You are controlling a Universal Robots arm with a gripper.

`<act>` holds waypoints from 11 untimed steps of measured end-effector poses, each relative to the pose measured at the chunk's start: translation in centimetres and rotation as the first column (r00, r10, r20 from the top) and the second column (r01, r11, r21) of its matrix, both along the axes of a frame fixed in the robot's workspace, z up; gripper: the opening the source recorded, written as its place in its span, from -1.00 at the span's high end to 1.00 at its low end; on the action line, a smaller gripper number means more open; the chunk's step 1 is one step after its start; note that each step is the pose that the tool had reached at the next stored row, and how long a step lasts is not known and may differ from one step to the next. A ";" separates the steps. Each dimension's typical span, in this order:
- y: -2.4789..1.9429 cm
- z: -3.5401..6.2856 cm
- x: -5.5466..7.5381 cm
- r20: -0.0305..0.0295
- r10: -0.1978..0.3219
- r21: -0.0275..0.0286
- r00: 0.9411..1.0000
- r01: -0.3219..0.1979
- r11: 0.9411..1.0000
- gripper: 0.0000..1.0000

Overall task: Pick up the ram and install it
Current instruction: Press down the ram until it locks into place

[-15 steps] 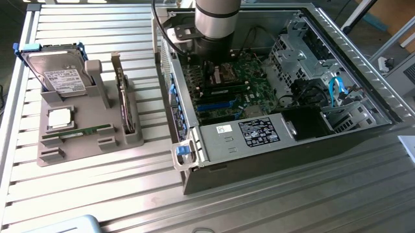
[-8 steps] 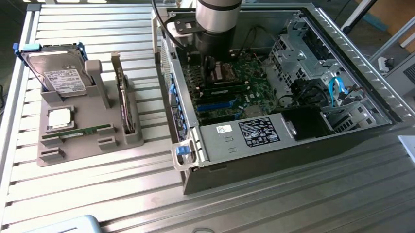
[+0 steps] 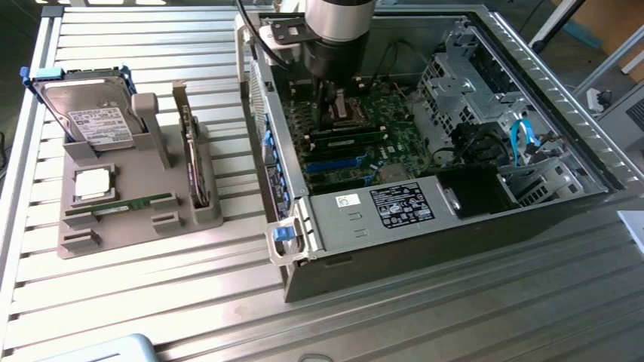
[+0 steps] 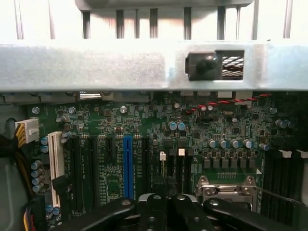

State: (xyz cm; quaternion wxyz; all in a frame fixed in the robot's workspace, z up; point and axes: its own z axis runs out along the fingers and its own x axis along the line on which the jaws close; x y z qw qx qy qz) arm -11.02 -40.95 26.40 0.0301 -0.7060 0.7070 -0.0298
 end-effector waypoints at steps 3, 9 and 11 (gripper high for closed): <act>0.00 0.37 0.0 0.000 0.000 0.000 1.000 0.000 1.000 0.80; 0.00 0.87 0.8 -0.022 0.000 0.000 1.000 0.000 1.000 0.80; 0.00 1.04 1.0 -0.030 0.000 0.000 1.000 0.000 1.000 0.80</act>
